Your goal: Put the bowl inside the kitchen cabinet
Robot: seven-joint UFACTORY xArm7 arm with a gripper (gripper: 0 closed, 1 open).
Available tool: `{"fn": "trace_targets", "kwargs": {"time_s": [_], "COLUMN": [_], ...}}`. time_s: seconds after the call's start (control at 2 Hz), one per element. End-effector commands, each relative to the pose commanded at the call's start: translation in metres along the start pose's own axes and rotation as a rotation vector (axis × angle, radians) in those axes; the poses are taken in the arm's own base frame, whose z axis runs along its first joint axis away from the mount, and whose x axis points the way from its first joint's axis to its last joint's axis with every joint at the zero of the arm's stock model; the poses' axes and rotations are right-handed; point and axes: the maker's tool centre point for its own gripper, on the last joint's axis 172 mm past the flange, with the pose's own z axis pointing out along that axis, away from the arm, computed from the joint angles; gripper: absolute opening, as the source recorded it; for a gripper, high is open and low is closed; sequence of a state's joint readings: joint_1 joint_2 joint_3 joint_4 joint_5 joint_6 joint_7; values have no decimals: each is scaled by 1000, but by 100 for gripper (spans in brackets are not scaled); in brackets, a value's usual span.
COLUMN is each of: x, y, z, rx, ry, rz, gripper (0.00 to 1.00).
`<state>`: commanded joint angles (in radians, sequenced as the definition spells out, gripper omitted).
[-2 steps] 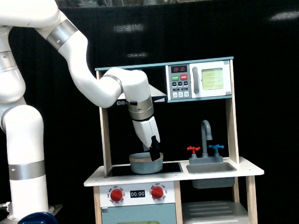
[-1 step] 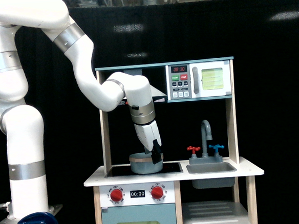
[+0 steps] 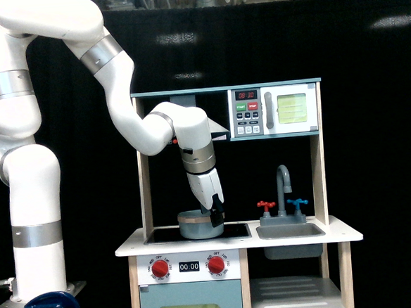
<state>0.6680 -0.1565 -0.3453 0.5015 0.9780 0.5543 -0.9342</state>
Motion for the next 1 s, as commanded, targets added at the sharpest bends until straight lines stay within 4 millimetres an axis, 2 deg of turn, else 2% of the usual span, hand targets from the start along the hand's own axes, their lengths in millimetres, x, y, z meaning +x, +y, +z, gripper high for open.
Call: {"fn": "trace_targets", "kwargs": {"time_s": [0.5, 1.0], "x": [-3, -6], "y": [1, 0], "z": [5, 7], "rx": [0, 0], "ry": [0, 0], "rz": [0, 0], "gripper": [0, 0]}}
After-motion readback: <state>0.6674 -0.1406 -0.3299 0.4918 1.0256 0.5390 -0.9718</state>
